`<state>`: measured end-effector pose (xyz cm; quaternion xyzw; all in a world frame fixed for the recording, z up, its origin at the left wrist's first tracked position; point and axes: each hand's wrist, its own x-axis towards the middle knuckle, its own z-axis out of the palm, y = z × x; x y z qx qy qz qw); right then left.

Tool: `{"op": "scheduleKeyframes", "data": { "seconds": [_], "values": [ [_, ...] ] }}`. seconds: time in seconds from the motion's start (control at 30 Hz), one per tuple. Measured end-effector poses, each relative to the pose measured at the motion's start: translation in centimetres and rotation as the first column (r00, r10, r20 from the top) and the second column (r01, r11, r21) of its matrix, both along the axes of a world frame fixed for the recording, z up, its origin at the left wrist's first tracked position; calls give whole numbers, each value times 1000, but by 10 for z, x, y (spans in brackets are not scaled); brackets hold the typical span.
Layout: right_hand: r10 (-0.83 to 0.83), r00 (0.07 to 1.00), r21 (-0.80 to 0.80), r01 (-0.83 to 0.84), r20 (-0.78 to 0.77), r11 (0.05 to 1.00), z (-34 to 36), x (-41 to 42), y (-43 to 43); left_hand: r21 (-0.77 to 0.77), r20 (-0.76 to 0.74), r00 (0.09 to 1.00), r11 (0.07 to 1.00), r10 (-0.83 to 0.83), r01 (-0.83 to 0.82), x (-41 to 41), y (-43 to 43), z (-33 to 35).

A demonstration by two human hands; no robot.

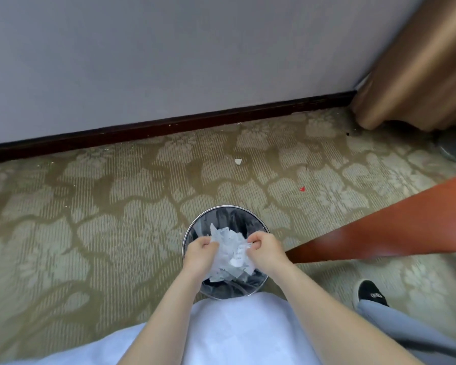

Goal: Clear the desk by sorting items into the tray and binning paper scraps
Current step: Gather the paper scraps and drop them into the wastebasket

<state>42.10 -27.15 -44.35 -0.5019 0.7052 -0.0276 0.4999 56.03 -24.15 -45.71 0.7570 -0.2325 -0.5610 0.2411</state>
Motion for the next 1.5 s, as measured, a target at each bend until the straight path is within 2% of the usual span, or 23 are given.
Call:
{"op": "scheduleKeyframes", "data": {
  "seconds": [0.13, 0.4, 0.57, 0.73, 0.83, 1.13, 1.33, 1.5],
  "values": [
    [23, 998, 39, -25, 56, 999, 5, -3, 4, 30, -63, 998, 1000, -4, 6, -4, -1, 2],
    [2, 989, -62, 7, 145, 998, 63, -29, 14, -135, 17, 990, 981, -140, 141, -10, 0, 54],
    [-26, 986, -163, 54, 167, 985, 114, -41, 21, -250, 147, 941, 909, -306, 335, -21, 3, 98],
    [3, 990, -351, 48, 143, 935, 179, -55, 37, -310, 355, 802, 749, -481, 586, -39, 11, 166],
    [32, 993, -454, 22, 111, 891, 219, -64, 54, -342, 457, 727, 654, -512, 675, -51, 20, 210],
    [34, 994, -713, 50, 103, 700, 356, -111, 121, -520, 593, 671, 424, -445, 742, -89, 71, 352],
    [-14, 998, -818, 61, 64, 572, 426, -166, 190, -581, 662, 594, 188, -458, 792, -143, 116, 428],
    [-96, 989, -870, -48, -109, 491, 459, -231, 252, -634, 687, 539, -38, -487, 772, -214, 159, 464]
  ]
}}
